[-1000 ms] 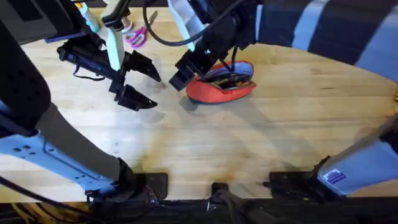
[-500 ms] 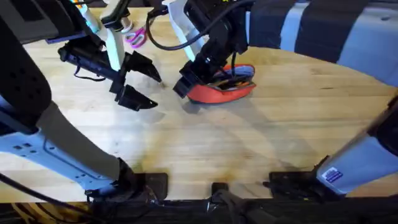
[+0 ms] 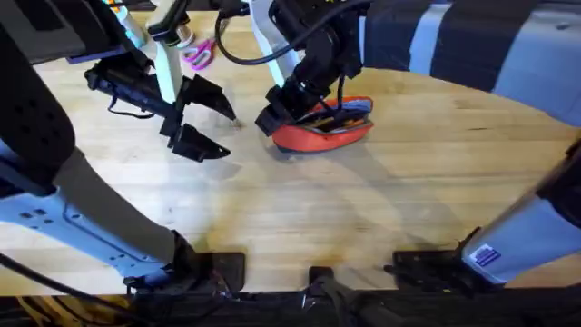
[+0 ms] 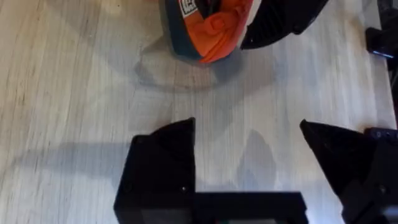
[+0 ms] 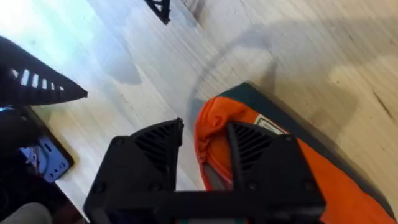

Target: Unzip the bag, pick up the pens from the table one at a time and place them inside, then zip the bag closed.

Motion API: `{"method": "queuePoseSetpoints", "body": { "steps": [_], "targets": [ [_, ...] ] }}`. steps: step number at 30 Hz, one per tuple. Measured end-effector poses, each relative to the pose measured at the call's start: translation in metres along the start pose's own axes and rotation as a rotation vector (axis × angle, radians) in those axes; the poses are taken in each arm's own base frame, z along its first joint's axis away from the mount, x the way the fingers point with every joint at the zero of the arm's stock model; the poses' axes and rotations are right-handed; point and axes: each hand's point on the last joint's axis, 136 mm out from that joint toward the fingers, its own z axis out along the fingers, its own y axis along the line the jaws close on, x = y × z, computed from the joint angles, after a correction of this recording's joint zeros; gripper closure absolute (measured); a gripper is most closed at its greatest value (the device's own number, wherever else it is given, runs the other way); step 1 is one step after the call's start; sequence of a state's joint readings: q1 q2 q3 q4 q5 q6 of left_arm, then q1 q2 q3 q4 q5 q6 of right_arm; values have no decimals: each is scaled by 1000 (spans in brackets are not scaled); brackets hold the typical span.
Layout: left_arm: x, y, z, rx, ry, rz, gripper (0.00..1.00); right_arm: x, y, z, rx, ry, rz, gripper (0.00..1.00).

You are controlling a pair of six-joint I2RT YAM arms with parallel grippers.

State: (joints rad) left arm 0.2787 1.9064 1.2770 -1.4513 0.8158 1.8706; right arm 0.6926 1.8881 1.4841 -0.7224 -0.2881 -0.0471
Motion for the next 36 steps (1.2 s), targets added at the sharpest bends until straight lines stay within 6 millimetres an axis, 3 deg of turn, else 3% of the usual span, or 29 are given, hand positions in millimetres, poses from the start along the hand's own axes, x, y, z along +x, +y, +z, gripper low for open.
{"method": "queuePoseSetpoints", "body": {
  "steps": [7,14,24,36],
  "targets": [
    [0,0,0,0,0,0,8,-5,8,0,-48,-20,12,666],
    [0,0,0,0,0,0,7,-5,10,0,-61,-20,22,953],
    [0,0,0,0,0,0,7,-9,0,-7,-71,-38,52,968],
    [0,0,0,0,-1,0,7,-40,2,-46,-60,-120,42,970]
  ]
}}
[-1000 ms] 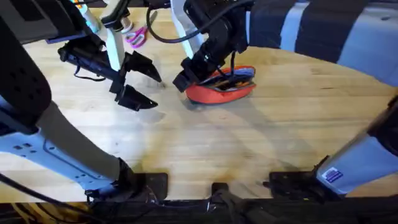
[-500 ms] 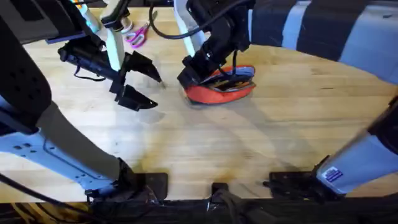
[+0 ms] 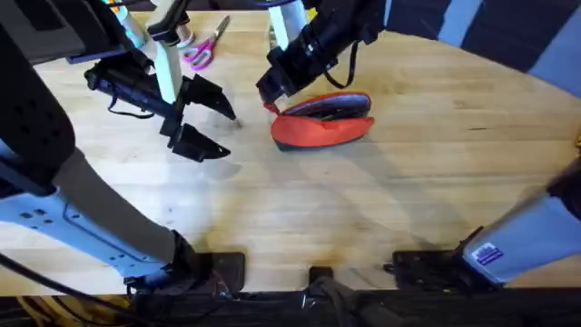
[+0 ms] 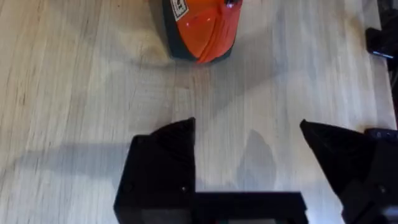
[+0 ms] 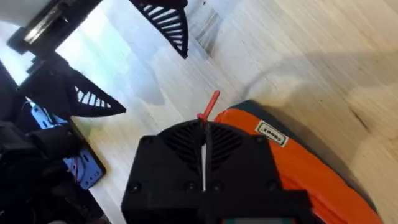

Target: Unzip the bag, pick up the pens from the table one at a time and place them inside, then zip the bag closed.

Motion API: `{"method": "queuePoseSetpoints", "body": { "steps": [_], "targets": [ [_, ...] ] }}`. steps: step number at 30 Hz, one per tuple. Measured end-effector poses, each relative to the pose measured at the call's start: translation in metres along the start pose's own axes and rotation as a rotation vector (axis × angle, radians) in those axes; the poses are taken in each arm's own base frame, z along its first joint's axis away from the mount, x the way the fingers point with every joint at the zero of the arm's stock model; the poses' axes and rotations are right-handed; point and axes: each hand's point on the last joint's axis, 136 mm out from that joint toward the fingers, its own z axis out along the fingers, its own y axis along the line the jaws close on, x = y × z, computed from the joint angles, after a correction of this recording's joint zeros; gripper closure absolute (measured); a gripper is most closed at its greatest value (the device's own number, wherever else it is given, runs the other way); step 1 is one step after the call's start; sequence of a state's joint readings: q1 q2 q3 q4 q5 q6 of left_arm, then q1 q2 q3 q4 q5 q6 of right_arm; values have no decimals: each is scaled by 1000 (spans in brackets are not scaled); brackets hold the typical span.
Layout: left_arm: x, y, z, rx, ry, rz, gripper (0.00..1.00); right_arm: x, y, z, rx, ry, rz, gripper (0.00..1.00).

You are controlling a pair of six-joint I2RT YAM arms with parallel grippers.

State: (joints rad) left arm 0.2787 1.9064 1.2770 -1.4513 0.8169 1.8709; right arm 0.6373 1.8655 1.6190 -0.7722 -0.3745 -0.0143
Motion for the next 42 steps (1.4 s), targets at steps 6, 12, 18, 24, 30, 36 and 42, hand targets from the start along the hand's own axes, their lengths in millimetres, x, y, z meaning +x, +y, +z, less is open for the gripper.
{"method": "queuePoseSetpoints", "body": {
  "steps": [6,12,18,24,30,36,42],
  "targets": [
    [-5,1,0,-8,-29,-1,7,-1,1,-2,0,-1,0,971],
    [-15,3,-1,-23,-89,-5,7,-1,-1,-3,2,-1,5,971],
    [-23,8,-1,-43,-134,4,7,-3,-13,-7,36,-9,32,971],
    [-24,10,-2,-54,-143,13,7,-3,-41,-11,192,-13,87,971],
    [-25,10,-2,-55,-146,14,8,-3,-53,-14,267,-21,122,936],
    [-25,10,-2,-55,-146,16,7,-1,-39,-11,187,-4,74,80],
    [-24,13,-2,-64,-141,30,7,12,-18,-5,121,66,-148,7]
  ]
}}
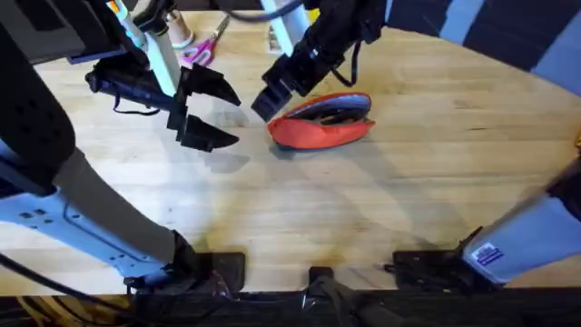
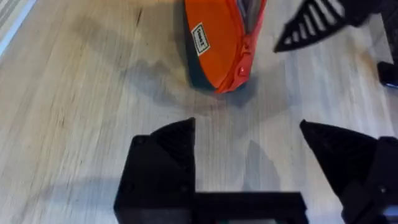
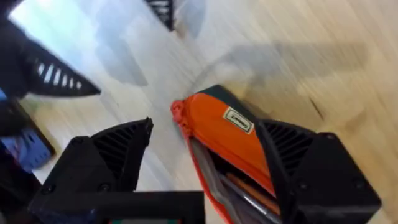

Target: Unzip the bag, pick up the pens from the table one at a time and place them inside, then zip the bag closed.

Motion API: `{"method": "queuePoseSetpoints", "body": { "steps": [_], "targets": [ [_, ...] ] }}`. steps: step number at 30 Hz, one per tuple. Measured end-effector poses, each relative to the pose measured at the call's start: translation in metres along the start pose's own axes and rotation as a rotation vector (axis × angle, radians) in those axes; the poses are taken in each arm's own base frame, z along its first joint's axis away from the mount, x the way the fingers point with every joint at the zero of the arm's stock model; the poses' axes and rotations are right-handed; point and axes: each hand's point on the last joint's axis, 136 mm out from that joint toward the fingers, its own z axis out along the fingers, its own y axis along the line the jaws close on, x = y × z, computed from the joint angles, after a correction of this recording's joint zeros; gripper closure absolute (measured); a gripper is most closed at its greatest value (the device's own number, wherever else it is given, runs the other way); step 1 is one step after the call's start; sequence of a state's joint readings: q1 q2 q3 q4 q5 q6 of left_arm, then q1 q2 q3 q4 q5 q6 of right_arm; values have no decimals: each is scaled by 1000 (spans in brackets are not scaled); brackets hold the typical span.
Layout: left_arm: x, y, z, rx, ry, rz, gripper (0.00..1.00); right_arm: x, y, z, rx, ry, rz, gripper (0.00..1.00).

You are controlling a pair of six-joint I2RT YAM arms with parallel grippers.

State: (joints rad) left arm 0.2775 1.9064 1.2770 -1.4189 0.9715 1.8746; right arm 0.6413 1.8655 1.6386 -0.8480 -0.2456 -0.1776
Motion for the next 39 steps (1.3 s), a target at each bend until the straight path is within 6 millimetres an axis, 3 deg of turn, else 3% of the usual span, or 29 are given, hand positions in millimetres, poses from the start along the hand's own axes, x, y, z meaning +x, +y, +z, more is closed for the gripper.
{"method": "queuePoseSetpoints", "body": {
  "steps": [11,20,25,30,34,39],
  "targets": [
    [23,4,-18,-43,61,-23,8,2,46,9,-59,19,-490,6],
    [42,12,-43,-128,72,-57,7,3,43,14,-30,38,-616,7],
    [44,13,-46,-140,72,-58,7,10,38,32,-40,79,-640,10],
    [44,13,-46,-141,72,-56,7,17,33,52,-54,119,-640,57],
    [45,15,-47,-148,75,-48,7,17,33,55,-56,121,-646,119],
    [45,16,-47,-152,77,-43,7,17,32,55,-55,119,-650,359]
  ]
}}
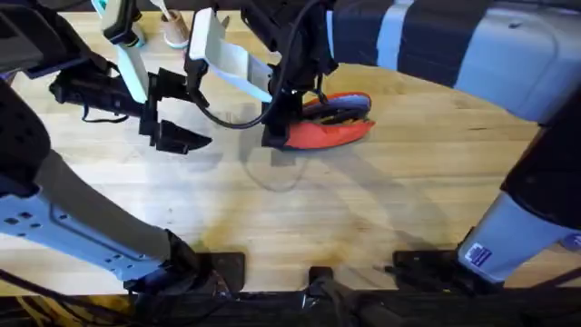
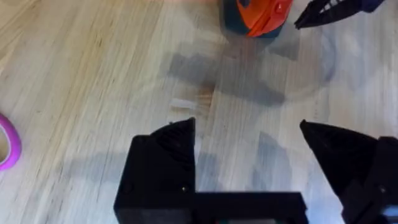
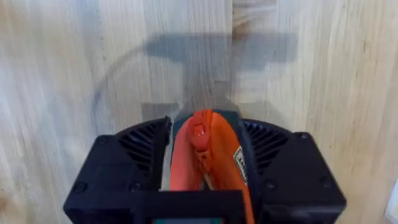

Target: Unzip the bag, pick up the pens from the table one at a time and place them inside, then zip the bag closed.

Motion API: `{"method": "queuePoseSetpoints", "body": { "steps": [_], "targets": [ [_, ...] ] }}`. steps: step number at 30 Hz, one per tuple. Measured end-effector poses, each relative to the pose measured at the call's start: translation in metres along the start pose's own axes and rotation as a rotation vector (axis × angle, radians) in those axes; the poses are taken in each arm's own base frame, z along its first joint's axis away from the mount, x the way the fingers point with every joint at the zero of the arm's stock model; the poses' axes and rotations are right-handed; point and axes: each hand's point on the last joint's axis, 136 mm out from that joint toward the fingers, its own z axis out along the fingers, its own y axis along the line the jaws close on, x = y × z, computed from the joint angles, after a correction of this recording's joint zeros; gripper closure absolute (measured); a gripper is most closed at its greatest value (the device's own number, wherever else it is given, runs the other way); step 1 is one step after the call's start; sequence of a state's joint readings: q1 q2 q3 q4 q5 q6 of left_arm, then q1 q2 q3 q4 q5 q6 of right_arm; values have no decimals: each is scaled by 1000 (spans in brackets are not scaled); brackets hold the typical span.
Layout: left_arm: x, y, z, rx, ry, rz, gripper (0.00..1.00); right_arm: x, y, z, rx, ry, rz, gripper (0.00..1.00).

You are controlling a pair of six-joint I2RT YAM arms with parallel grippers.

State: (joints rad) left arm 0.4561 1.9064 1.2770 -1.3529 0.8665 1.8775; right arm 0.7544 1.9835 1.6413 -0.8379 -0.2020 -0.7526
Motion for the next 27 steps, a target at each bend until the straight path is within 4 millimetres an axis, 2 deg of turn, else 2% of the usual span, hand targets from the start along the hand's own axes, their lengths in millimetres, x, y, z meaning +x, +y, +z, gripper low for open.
{"method": "queuePoseSetpoints", "body": {
  "steps": [2,7,11,16,19,27],
  "targets": [
    [0,1,0,-2,1,3,7,1,-2,0,9,8,-2,433],
    [0,1,0,-2,1,3,7,5,-5,0,28,26,-4,447],
    [0,1,0,-2,1,3,7,6,-6,0,33,36,-3,539],
    [0,1,0,-2,1,3,7,7,-5,0,30,38,-3,769],
    [0,1,0,-2,1,3,7,7,-5,1,29,40,-4,939],
    [0,1,0,-5,2,6,7,7,-5,1,29,40,-5,959]
  ]
}}
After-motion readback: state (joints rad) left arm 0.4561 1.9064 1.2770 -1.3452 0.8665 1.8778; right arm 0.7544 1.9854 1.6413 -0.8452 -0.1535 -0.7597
